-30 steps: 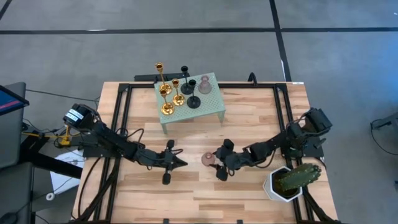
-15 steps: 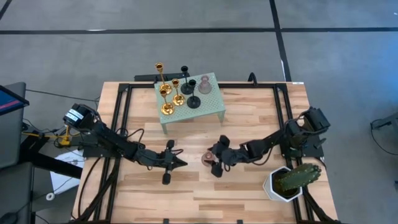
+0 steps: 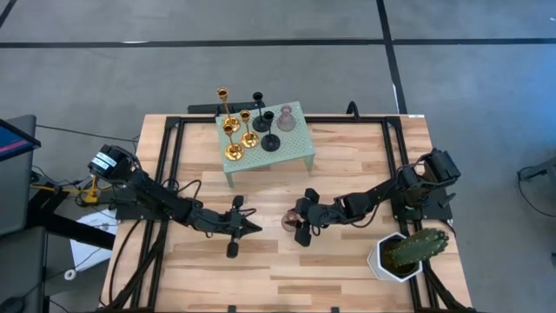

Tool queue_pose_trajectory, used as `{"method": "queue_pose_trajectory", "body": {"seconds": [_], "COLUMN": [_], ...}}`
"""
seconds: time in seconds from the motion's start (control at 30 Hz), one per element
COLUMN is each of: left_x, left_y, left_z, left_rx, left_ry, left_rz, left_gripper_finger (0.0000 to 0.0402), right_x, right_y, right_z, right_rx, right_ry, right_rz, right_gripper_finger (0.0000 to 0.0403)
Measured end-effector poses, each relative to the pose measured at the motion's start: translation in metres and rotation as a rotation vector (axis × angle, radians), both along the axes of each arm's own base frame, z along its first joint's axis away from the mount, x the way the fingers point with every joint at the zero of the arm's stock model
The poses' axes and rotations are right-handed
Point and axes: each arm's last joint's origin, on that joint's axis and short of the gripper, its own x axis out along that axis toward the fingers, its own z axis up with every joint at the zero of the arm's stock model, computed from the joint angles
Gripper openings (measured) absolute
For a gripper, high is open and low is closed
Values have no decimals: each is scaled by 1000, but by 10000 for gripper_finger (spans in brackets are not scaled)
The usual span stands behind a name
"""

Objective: Pick & Place candle stick holders
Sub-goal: Put the violet candle holder on the shelf

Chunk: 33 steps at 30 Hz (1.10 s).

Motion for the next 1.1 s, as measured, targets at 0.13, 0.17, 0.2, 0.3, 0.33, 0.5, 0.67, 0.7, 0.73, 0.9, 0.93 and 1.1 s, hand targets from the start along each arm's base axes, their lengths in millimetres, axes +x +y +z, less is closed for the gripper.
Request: {"method": "queue_pose_trajectory", "body": {"seconds": [0.13, 0.17, 0.2, 0.3, 0.33, 0.5, 0.67, 0.7, 0.73, 0.9, 0.93, 1.1], "left_x": [0, 0, 0, 0, 0, 0, 0, 0, 0, 0, 0, 0], "left_y": [0, 0, 0, 0, 0, 0, 0, 0, 0, 0, 0, 0], "left_z": [0, 0, 0, 0, 0, -1, -1, -1, -1, -2, -2, -3], "left_rx": [0, 1, 2, 2, 2, 3, 3, 3, 5, 5, 5, 7], "left_ry": [1, 2, 4, 5, 5, 6, 6, 7, 10, 25, 25, 28], "left_rz": [0, 0, 0, 0, 0, 0, 0, 0, 0, 1, 0, -1], "left_gripper_finger": [4, 4, 4, 4, 4, 4, 4, 4, 4, 4, 4, 4], "right_x": [0, 0, 0, 1, 3, 13, 19, 18, 18, 11, 9, -2], "right_y": [0, 0, 0, 1, 2, -1, -8, -12, -14, -37, -43, -71], "right_z": [0, 0, 0, 6, 8, 32, 64, 72, 80, 116, 122, 143], "right_rx": [9, 10, 10, 13, 19, 39, 0, -11, -19, -56, -59, -78], "right_ry": [2, 2, 2, 15, 19, 40, 46, 50, 42, 13, 3, -31], "right_rz": [13, 13, 13, 22, 30, 42, 49, 45, 42, 5, -8, -73], "right_gripper_finger": [154, 154, 154, 154, 154, 154, 154, 154, 154, 154, 154, 154]}}
